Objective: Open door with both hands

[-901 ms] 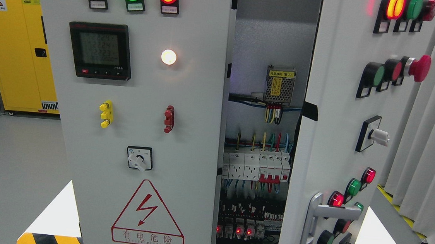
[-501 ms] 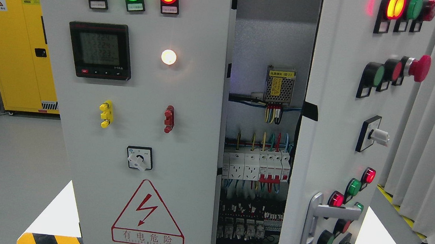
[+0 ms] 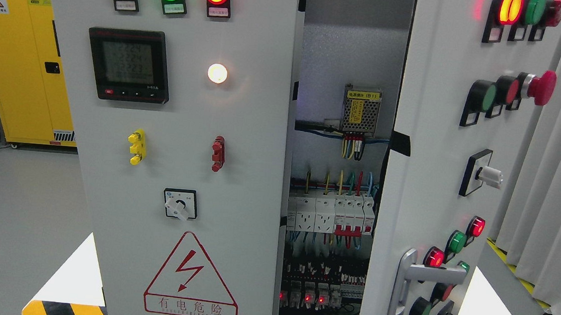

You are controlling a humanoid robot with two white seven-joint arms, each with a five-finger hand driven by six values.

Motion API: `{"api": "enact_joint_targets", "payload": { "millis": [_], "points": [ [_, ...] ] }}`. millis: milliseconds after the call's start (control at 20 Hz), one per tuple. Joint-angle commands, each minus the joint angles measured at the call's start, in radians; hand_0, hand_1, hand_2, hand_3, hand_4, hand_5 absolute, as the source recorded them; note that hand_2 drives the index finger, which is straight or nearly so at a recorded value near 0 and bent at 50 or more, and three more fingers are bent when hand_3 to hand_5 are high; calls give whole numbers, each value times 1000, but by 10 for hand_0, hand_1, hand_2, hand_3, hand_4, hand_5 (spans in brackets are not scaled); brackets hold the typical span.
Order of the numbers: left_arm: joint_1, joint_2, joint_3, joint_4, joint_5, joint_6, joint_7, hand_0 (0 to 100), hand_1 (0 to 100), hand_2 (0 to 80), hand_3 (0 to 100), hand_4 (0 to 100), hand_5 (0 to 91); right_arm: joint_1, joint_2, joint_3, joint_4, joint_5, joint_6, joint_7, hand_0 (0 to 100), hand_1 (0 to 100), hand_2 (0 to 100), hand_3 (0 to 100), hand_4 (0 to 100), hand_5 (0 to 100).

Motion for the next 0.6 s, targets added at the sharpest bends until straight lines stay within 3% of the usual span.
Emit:
{"api": "enact_joint_targets", "payload": {
  "millis": [0, 551],
  "points": [
    [150, 125, 64, -747, 28, -1, -228, 0, 0, 0, 0, 0, 0, 0, 0, 0, 0, -23, 0, 0, 259, 0, 0, 0, 0, 0],
    [245, 456, 21, -1337, 58, 2, -228, 0, 0, 0, 0, 0, 0, 0, 0, 0, 0, -23, 0, 0, 260, 0, 0, 0, 0, 0]
  ]
}}
